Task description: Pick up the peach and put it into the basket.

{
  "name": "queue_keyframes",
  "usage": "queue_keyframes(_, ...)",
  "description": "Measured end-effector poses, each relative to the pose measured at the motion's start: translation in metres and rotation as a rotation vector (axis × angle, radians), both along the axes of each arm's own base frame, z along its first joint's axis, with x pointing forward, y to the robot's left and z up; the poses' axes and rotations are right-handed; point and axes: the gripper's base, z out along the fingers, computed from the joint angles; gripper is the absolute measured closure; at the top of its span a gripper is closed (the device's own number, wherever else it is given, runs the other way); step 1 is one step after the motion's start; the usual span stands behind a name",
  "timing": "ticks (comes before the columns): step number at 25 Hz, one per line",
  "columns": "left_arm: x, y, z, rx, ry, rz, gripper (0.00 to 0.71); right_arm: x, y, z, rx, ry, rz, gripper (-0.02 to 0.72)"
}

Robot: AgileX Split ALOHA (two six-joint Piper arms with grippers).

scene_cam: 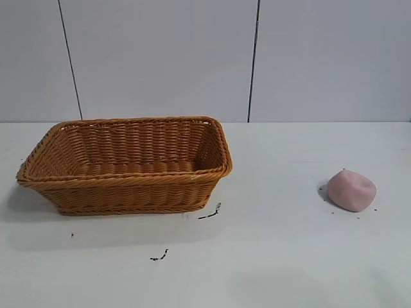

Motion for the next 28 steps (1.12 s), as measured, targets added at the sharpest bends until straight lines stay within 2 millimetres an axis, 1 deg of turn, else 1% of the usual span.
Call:
queue_keyframes(10,0.0,0.0,0.0,0.0,0.0,0.0,0.018,0.0,0.0,0.0,0.0,-0.002,0.0,0.014)
queue_keyframes(12,0.0,0.0,0.0,0.0,0.0,0.0,0.018,0.003,0.0,0.004,-0.001,0.011,0.0,0.014)
queue_keyframes(14,0.0,0.0,0.0,0.0,0.0,0.0,0.018,0.01,0.0,0.015,-0.009,0.041,-0.005,0.014)
queue_keyframes(17,0.0,0.0,0.0,0.0,0.0,0.0,0.018,0.032,0.001,0.036,-0.013,0.111,-0.004,0.014)
queue_keyframes(20,0.0,0.0,0.0,0.0,0.0,0.0,0.018,0.07,0.003,0.055,0.002,0.21,-0.016,0.014)
queue_keyframes(21,0.0,0.0,0.0,0.0,0.0,0.0,0.018,0.07,0.003,0.055,0.002,0.21,-0.016,0.014)
queue_keyframes(22,0.0,0.0,0.0,0.0,0.0,0.0,0.018,0.081,0.004,0.06,0.011,0.238,-0.015,0.014)
queue_keyframes(25,0.0,0.0,0.0,0.0,0.0,0.0,0.018,0.123,0.006,0.067,0.015,0.348,-0.021,0.014)
queue_keyframes(28,0.0,0.0,0.0,0.0,0.0,0.0,0.018,0.171,0.009,0.066,0.011,0.469,-0.026,0.014)
